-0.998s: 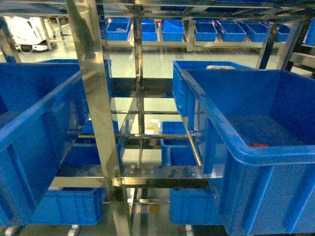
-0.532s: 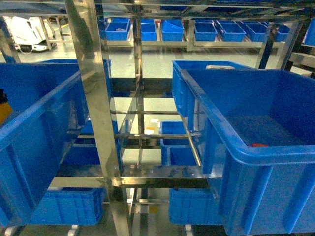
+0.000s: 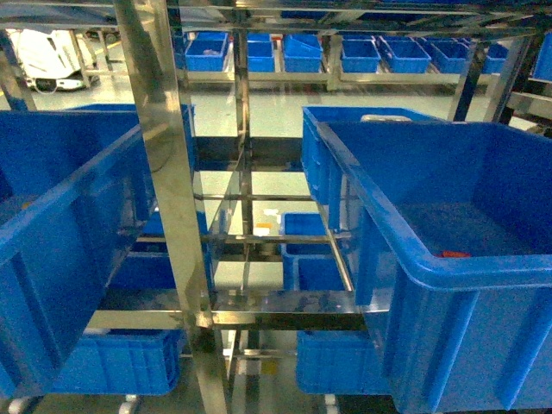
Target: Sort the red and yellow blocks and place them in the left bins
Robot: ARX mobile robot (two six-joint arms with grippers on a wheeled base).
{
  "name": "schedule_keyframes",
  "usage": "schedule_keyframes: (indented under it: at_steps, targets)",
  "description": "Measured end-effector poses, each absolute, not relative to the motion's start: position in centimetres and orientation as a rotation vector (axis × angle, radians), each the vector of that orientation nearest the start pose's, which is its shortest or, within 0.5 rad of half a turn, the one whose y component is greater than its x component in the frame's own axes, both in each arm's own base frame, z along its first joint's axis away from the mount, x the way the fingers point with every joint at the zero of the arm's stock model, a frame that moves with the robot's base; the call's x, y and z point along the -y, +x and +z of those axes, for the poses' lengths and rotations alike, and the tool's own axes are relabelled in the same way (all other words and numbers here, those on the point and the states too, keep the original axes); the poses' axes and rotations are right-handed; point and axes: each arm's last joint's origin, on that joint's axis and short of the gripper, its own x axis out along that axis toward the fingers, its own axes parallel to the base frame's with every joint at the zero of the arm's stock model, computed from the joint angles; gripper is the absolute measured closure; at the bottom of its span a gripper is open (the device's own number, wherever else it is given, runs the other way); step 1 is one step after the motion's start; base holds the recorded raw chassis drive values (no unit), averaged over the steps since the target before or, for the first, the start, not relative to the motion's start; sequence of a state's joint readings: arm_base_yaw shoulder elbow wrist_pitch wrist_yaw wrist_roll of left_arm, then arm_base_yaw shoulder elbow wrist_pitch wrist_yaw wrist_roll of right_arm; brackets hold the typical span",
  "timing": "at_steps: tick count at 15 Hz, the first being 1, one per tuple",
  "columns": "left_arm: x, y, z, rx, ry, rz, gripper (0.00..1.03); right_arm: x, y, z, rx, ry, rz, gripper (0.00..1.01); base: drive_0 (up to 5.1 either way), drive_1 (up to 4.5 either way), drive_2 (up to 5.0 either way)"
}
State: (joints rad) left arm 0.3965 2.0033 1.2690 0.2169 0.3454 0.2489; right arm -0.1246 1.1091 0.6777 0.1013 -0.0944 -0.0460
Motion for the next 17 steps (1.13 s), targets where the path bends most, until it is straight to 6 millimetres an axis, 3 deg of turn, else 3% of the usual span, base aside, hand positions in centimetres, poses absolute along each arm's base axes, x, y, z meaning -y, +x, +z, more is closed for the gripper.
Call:
schedule_keyframes:
  at_steps: [2, 6, 10, 13, 17]
  targets:
    - [-14.4, 38.1, 18.3, -0.488, 0.026, -0.046, 0.05, 2.7, 24.0, 26.1, -0.328, -0.010, -0.022, 0.03, 0.0, 0.00, 0.0]
    - [-11.9, 32.2, 21.7, -0.405, 0.006, -0.080, 0.05, 2.7, 24.0, 26.1, -0.329, -0.009, -0.022, 0.03, 0.0, 0.00, 0.0]
    - [-11.4, 27.6, 23.0, -0.373, -0.014, -0.086, 0.05, 2.7, 24.0, 26.1, -0.328, -0.010, -0.022, 0.03, 0.0, 0.00, 0.0]
    - [-11.2, 25.7, 24.6, -0.231, 0.023, 0.031, 0.05, 2.7, 24.0, 26.1, -0.328, -0.010, -0.022, 0.03, 0.0, 0.00, 0.0]
    - [-9.9, 25.9, 24.7, -0.184, -0.020, 0.000, 0.05, 2.7, 24.0, 26.1, -0.328, -0.010, -0.023, 0.03, 0.0, 0.00, 0.0]
